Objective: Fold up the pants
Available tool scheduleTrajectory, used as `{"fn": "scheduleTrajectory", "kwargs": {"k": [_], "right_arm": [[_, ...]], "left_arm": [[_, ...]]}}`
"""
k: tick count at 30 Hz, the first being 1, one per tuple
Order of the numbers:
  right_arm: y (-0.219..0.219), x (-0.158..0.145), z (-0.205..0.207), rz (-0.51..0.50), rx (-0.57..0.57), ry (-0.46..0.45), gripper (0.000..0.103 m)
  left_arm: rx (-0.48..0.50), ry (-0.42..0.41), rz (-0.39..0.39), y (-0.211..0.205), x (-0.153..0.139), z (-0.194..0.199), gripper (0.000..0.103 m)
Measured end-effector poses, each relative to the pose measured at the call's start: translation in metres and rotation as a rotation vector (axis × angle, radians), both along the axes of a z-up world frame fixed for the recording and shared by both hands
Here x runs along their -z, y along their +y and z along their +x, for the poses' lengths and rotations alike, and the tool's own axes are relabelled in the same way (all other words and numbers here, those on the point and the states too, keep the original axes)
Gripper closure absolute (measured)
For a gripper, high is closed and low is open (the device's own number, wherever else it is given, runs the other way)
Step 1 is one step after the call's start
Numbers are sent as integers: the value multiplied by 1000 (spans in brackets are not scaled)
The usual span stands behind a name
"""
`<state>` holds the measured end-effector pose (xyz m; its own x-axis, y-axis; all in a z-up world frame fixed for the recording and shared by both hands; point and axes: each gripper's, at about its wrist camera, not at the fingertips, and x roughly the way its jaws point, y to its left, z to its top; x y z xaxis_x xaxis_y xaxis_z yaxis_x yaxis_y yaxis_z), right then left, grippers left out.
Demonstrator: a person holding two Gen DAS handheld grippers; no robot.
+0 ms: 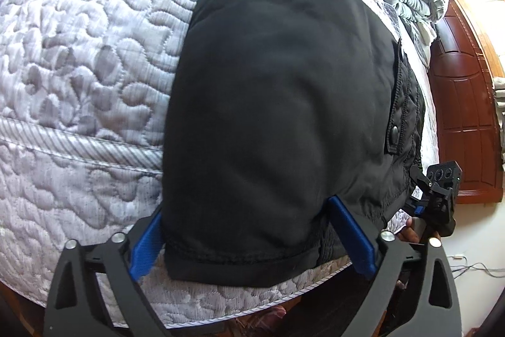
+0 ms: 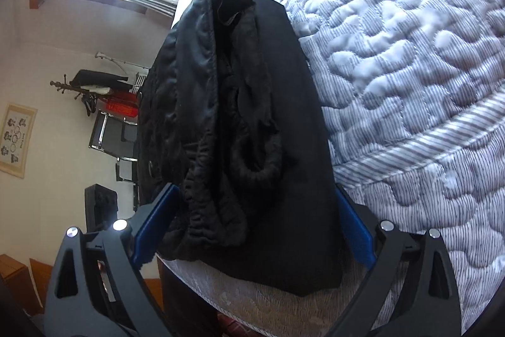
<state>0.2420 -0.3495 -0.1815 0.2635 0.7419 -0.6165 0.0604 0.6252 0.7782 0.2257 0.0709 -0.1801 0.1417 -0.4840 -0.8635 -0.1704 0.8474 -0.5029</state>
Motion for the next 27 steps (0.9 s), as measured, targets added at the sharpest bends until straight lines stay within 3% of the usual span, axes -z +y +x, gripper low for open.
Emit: {"fn": "scheduleTrajectory", "kwargs": {"k": [7,17,27], "right_arm": [[15,-4,3,-50,-27,-22,10],[28,-26,-5,-110,-61,-137,55],[56,-62,10,-174,-107,-243,65]], "left_arm": [[-30,49,-28,-2,9,11,3],[-51,12,-28,-8,5,19,9],[-92,-24,-50,11,-2,27,20]]}}
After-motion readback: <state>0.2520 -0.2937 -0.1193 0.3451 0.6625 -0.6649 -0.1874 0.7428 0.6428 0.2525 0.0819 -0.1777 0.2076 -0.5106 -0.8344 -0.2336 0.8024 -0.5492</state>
